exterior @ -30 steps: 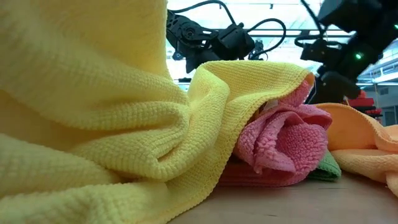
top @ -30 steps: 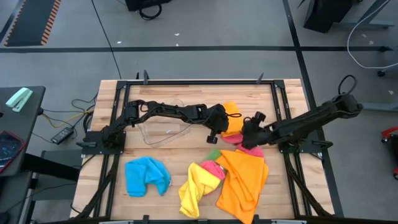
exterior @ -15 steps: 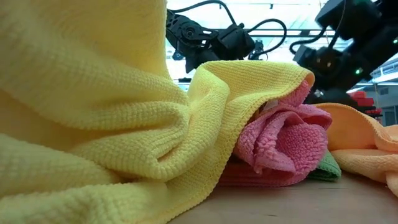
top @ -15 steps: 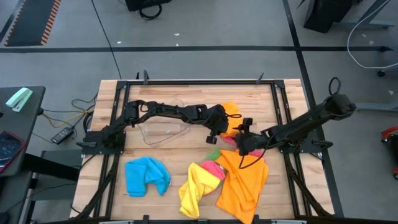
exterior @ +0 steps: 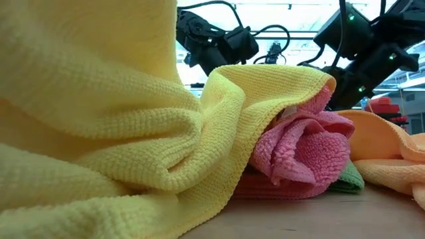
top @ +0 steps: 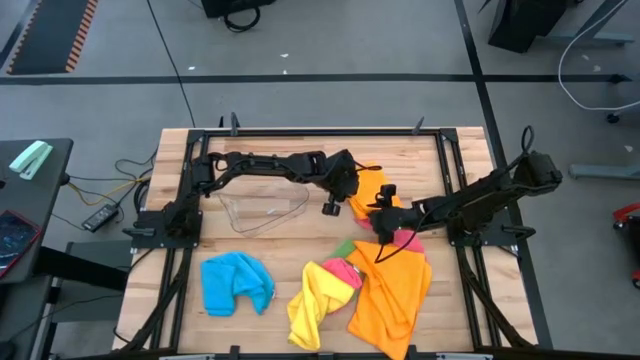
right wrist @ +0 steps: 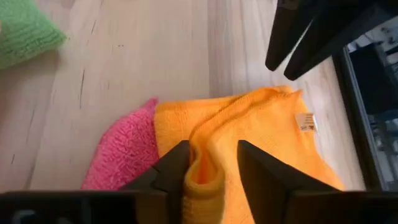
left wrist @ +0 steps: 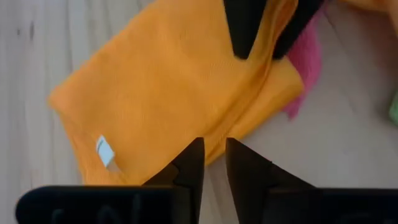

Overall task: Fold microfiber towels
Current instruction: Fold the orange microfiber towel

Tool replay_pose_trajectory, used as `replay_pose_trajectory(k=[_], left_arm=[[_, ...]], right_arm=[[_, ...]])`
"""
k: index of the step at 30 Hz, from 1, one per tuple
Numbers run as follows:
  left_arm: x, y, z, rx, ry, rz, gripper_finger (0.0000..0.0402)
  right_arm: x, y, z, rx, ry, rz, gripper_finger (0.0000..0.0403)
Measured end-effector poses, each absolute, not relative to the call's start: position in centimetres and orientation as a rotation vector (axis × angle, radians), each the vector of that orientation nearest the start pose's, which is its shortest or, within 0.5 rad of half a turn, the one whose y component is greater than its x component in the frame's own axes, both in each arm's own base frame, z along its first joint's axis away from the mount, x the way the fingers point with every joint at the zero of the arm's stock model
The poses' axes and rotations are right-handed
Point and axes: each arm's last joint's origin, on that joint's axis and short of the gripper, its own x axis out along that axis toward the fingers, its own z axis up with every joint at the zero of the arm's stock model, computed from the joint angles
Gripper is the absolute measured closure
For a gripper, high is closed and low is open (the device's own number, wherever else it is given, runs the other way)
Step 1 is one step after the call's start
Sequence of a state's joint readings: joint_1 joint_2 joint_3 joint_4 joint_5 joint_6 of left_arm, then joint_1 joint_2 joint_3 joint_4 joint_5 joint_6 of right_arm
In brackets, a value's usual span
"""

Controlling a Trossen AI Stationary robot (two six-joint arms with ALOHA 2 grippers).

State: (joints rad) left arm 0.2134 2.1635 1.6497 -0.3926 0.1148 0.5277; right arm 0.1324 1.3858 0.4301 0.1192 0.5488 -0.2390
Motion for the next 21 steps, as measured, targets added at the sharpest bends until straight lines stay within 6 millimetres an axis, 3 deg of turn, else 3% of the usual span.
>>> replay_pose_trajectory(k=[9, 14, 21], left_arm=[[46.0, 8.9, 17.5, 0.589, 0.944, -0.191, 0.0294], [46.0, 8.7, 17.4, 0.636, 0.954, -0.185, 0.0266], [46.0, 8.7, 17.4, 0.611, 0.955, -0.173, 0.0227]], right_arm=[[21.9, 1.2, 13.4, -0.493, 0.854, -0.307, 0.0325], [21.7, 0.8, 14.0, -0.414, 0.822, -0.363, 0.0389], [21.3, 0.5, 15.4, -0.329, 0.729, -0.512, 0.0394]])
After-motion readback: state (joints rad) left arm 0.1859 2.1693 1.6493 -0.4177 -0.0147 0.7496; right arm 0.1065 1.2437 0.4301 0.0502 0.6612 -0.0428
